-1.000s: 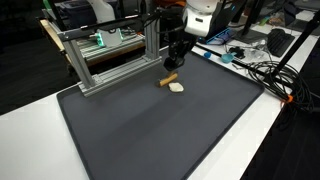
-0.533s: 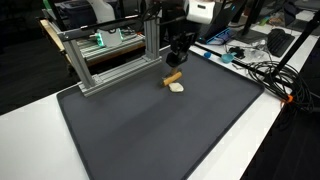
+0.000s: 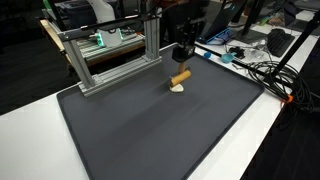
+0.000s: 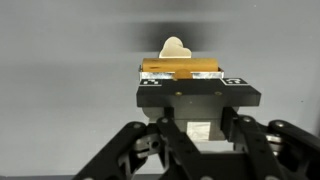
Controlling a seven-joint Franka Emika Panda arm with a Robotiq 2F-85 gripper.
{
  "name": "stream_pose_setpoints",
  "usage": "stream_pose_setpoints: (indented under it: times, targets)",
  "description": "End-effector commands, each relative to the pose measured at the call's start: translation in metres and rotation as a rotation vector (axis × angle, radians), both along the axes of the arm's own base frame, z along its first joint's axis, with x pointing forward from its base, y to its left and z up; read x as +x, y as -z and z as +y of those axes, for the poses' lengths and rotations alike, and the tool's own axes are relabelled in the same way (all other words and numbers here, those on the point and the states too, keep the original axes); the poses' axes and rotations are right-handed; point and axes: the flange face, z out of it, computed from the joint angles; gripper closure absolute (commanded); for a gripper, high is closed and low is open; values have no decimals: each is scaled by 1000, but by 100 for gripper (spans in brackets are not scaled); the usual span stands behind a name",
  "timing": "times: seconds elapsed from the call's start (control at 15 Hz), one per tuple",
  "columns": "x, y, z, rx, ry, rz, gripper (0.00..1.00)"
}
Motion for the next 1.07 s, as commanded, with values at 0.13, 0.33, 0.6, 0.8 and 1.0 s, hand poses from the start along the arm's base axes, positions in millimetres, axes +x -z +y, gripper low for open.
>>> stream_pose_setpoints:
  times: [0.13, 0.33, 0.6, 0.8, 1.0]
  targets:
    - [10, 36, 0, -31, 17, 35, 78]
    - [19, 62, 1, -48, 18, 54, 78]
    - [21, 71, 3, -42, 10, 129, 78]
    - [24, 76, 3, -37, 13, 150, 78]
    - [29, 80, 3, 9, 2, 156, 78]
